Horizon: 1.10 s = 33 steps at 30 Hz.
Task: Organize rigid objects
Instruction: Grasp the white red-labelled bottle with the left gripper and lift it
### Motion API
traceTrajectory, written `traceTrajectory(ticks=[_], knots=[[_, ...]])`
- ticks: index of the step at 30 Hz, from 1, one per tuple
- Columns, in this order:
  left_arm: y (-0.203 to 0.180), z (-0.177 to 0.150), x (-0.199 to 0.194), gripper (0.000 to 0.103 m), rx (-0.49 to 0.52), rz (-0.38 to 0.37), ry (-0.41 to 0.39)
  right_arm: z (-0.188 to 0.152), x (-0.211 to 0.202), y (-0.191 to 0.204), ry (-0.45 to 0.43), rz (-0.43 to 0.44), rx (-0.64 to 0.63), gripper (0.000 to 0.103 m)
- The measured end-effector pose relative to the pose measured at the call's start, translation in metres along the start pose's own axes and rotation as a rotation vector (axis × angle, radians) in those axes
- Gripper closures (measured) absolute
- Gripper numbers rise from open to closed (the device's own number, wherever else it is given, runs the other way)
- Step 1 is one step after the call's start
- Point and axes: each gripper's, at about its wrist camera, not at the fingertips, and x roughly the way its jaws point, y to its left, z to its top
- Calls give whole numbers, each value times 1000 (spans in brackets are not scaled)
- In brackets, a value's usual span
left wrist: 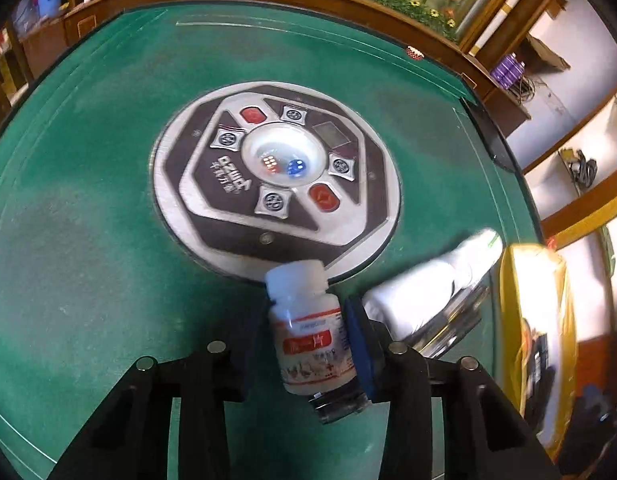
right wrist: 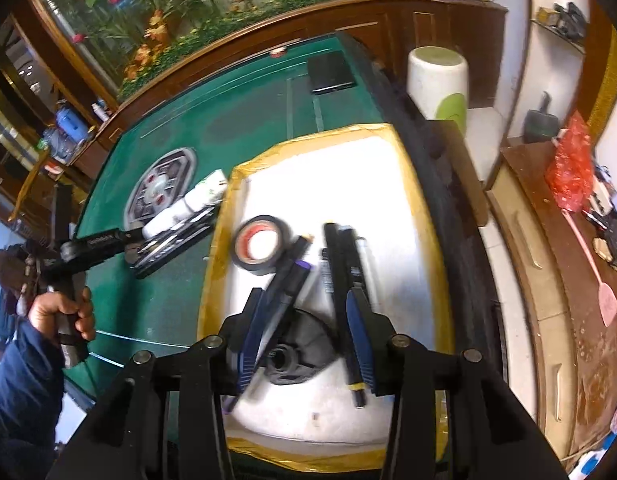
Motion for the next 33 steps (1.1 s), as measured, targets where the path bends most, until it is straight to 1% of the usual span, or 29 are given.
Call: traceTrajectory(ticks=[1,3,5,8,10,11,12,13,16,18,20,21,22,23,25,26,27,30,33], knots=[[2,-3,-2,64,10,6,-2,3,2,4,12,24,-3,59],[13,-14,-9,64,20,1,-1,10,7,19,34,81,-24,59],[24,-26,-17,64,25,21,-8,18,13,38,52,113,-68,59],[47,-48,-33,64,4,40,-15,37,32,68,116,229,-61,58],[61,-61,-42,64,-13,43,-16,51,46,89,150,286,-64,58],[66,-65,-45,64,-16,48,-19,58,53,100,152,303,-72,58],[71,-70,-49,64,-20,55,-22,68,62,114,156,309,-92,55],[72,-74,-50,64,-21,56,-22,77,73,128,171,310,-124,48],[76,-85,-56,64,-18,51,-21,95,107,165,191,290,-215,48],[75,-87,-57,64,-13,52,-23,105,134,181,225,285,-265,48],[75,-91,-58,64,-5,58,-26,114,153,188,204,260,-291,48],[74,-92,-57,64,3,61,-17,117,165,192,207,253,-316,48],[73,-93,-55,64,4,67,-9,120,180,194,236,251,-328,48],[74,-96,-57,64,8,72,-17,121,192,192,259,251,-324,48],[71,-100,-58,64,32,86,-14,121,208,184,303,236,-313,48],[71,-100,-58,64,34,86,-14,120,213,180,320,223,-299,48],[73,-101,-58,64,31,82,-16,118,213,176,324,228,-290,48],[73,-101,-59,64,39,79,-16,107,207,169,364,272,-270,47],[74,-98,-58,64,40,73,-13,93,197,174,392,311,-286,47]])
